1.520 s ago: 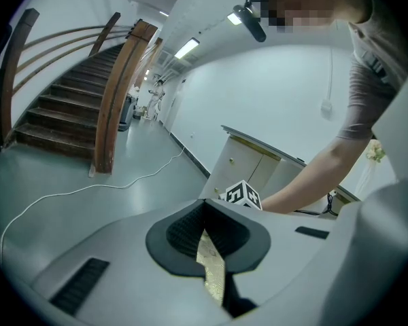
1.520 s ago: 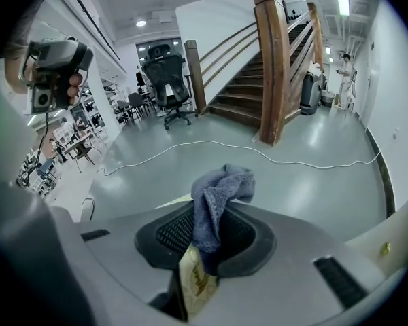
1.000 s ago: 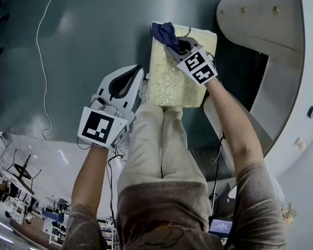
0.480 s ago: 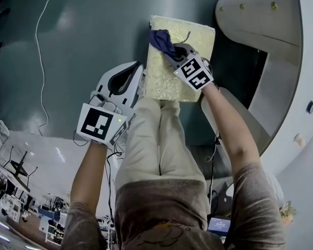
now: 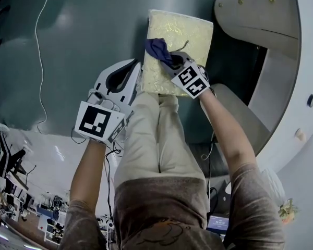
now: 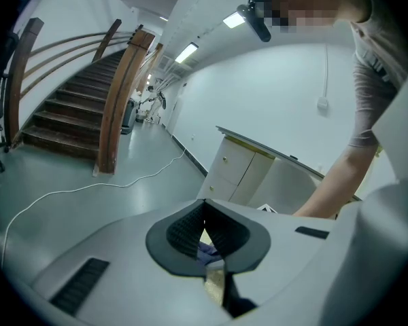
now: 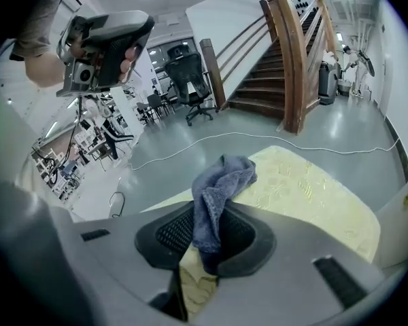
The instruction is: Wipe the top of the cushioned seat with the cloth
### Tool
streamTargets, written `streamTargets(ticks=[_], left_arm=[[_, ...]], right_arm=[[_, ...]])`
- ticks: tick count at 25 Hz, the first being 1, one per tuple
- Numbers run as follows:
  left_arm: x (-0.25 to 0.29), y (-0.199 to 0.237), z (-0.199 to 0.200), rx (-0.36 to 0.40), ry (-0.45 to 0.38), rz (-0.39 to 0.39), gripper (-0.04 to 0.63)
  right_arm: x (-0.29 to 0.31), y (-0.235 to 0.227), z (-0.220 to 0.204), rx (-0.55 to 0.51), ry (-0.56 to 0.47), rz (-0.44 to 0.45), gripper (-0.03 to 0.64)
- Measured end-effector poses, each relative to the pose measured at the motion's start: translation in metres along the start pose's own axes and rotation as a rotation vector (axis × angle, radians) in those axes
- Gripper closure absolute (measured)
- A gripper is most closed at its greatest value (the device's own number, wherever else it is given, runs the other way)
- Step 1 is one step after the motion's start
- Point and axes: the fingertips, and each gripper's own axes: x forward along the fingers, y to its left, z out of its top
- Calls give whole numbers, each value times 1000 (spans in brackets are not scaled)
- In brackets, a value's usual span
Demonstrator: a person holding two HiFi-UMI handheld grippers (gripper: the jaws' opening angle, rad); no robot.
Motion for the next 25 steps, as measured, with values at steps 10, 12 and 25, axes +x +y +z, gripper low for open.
streamTargets(ticks=[10,12,25], left_arm=[[-7,-12,-6,-2,-10,7,580],[-7,-14,-6,-2,-12,6,580],[-5,-26,-15,-14,-10,-6,580]], right_arm=[[-8,47,-27,11,11,68,528],[-9,53,-31,16,13,74,528],[-15,113,-64,33,46,185,528]])
